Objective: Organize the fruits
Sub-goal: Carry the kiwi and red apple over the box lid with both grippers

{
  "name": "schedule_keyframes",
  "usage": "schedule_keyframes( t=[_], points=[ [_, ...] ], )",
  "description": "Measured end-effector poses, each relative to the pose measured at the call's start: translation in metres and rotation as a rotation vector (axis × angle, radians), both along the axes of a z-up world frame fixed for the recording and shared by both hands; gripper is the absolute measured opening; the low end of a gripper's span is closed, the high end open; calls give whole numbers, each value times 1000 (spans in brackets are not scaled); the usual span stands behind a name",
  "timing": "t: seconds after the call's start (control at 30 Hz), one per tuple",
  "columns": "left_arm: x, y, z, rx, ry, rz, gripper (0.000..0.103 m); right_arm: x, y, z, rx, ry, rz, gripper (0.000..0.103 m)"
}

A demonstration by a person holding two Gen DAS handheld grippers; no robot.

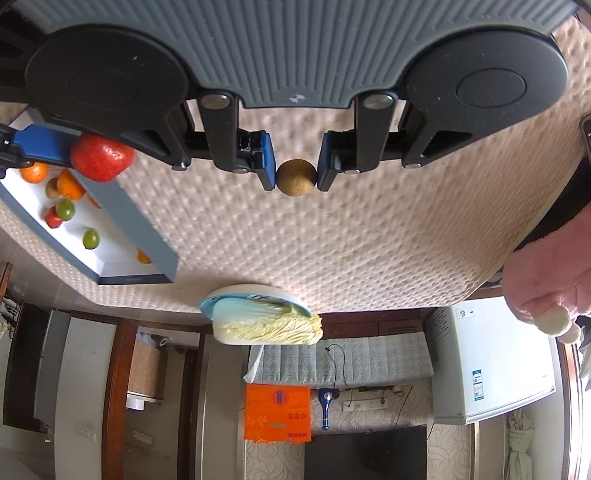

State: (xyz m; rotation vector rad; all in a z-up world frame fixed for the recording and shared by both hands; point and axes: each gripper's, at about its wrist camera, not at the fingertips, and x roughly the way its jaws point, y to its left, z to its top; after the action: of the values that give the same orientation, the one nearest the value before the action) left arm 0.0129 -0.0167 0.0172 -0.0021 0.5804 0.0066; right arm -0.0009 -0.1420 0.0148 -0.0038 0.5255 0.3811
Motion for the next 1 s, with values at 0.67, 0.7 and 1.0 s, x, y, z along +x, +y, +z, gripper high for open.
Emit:
schedule_keyframes(
  t=[0.67,0.7,1.0],
  points=[
    [22,-59,4,-2,-13,-99,28,-10,-56,11,19,-35,-53,35],
    [23,-62,4,-5,-12,-103,28,-9,-58,11,20,-36,-56,35],
    [31,-76,4,-5,-20,-135,28,-7,-76,9,20,-30,-87,35]
  ],
)
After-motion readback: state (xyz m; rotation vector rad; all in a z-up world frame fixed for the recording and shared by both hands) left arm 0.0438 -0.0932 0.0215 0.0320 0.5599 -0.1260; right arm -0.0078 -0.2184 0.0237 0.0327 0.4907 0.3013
